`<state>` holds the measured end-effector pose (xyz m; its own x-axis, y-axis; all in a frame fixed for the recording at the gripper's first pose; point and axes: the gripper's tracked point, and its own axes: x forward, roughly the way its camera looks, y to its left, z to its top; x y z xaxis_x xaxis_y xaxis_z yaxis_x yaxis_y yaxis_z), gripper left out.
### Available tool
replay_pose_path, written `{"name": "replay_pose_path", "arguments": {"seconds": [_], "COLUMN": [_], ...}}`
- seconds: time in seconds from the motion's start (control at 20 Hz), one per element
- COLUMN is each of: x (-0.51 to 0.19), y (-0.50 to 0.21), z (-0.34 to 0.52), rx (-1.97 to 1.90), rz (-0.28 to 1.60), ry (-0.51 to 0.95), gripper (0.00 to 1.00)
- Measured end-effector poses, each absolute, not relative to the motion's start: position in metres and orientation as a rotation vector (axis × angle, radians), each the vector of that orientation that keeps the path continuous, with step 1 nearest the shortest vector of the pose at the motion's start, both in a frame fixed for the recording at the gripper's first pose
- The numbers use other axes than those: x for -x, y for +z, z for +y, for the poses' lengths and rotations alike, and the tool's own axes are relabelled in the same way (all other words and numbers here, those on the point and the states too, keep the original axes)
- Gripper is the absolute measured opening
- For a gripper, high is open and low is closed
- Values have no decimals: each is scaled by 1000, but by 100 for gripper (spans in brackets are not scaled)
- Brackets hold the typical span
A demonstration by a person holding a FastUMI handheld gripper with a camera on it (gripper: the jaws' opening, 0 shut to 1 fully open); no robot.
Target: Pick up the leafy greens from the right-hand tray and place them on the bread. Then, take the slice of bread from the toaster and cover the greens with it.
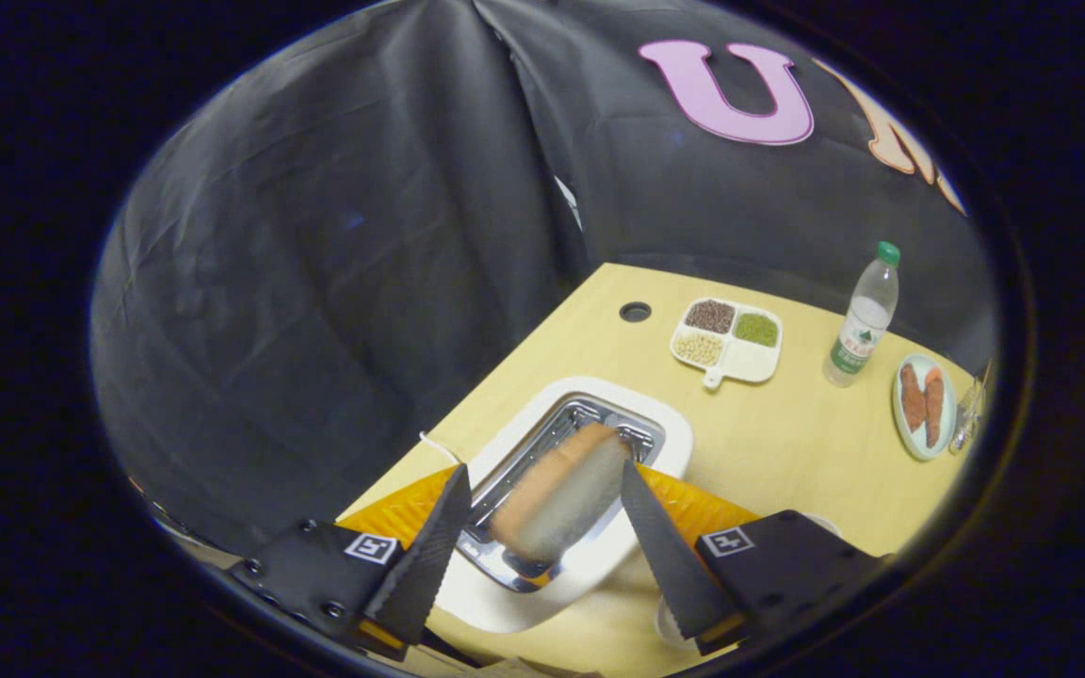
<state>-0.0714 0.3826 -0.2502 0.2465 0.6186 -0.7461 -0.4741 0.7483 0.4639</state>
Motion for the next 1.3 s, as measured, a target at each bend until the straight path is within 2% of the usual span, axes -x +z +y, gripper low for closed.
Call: {"name": "replay_pose_path", "arguments": {"seconds": [0.35,0.55,0.95,1.3], "x": [61,52,23,31], "y": [-258,-228,-188,-231], "z": [367,359,287,210], "rx": [-106,-204,-399,-452], "rz": [1089,1038,900,932], "ry": [660,656,572,481], "gripper": [40,6,5,5]}}
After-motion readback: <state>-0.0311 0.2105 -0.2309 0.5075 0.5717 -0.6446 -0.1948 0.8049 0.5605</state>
